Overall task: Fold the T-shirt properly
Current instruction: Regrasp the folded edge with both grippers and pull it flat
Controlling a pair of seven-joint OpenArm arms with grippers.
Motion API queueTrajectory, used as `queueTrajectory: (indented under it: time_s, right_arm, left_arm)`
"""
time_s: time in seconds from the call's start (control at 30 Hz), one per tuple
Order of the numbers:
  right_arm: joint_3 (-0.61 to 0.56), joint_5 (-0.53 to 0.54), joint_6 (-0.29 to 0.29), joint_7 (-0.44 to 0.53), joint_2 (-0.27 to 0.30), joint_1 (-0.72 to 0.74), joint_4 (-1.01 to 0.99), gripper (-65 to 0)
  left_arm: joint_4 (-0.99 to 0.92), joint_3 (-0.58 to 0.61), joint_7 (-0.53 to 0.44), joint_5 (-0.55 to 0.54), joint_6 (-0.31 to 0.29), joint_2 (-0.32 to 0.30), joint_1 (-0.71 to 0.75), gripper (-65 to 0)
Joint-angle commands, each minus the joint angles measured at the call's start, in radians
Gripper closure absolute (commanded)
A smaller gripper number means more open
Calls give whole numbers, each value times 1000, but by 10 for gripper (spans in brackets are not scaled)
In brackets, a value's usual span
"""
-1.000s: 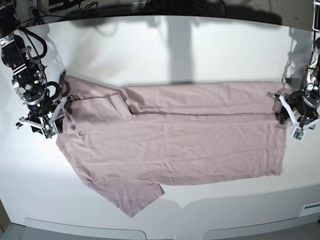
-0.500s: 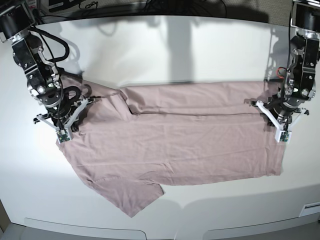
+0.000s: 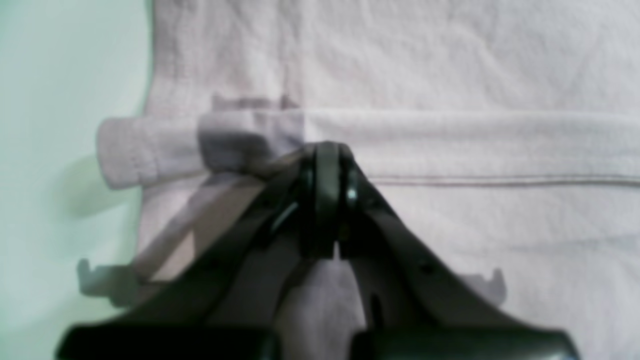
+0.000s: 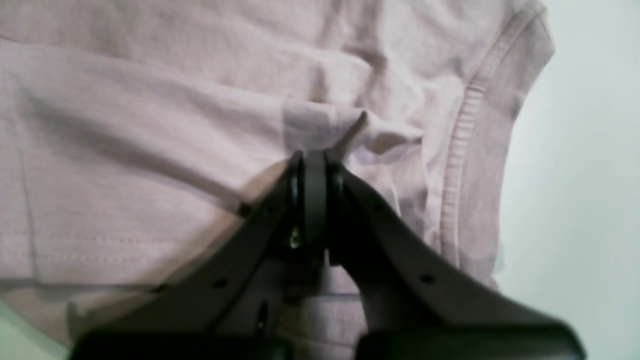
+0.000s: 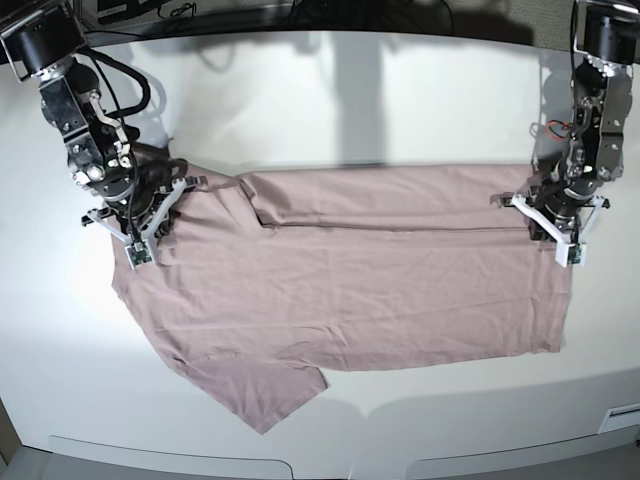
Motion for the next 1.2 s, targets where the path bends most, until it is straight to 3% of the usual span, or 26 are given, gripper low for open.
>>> queueTrajectory:
  time_s: [0.0, 0.2, 0.43, 0.53, 0.67, 0.9, 1.03, 1.17]
  right_arm:
    - [8, -6, -4, -25, 20, -9, 6, 0]
    - [37, -65, -4, -29, 19, -102, 28, 0]
    - [209, -66, -1, -11, 19, -284, 147, 0]
    - [272, -66, 39, -6, 19, -369, 185, 0]
    - [339, -66, 45, 16, 16, -479, 216, 0]
    - [447, -71, 77, 53, -23, -636, 259, 0]
    - [495, -144, 86, 58, -64, -698, 295, 0]
    - [532, -149, 90, 64, -92, -750, 331, 0]
  left_arm:
    - [-2, -5, 58, 8, 7, -14, 21, 0]
    - [0, -5, 50, 16, -15, -14, 131, 0]
    - [0, -5, 16, 19, -34, -11, 265, 0]
    - [9, -5, -1, 19, -42, -11, 322, 0]
    - [56, -5, -2, 21, -45, -11, 412, 0]
    - [193, -5, -2, 85, -44, -11, 573, 0]
    - [261, -5, -2, 126, -44, -11, 640, 0]
    - [312, -5, -2, 167, -44, -11, 685, 0]
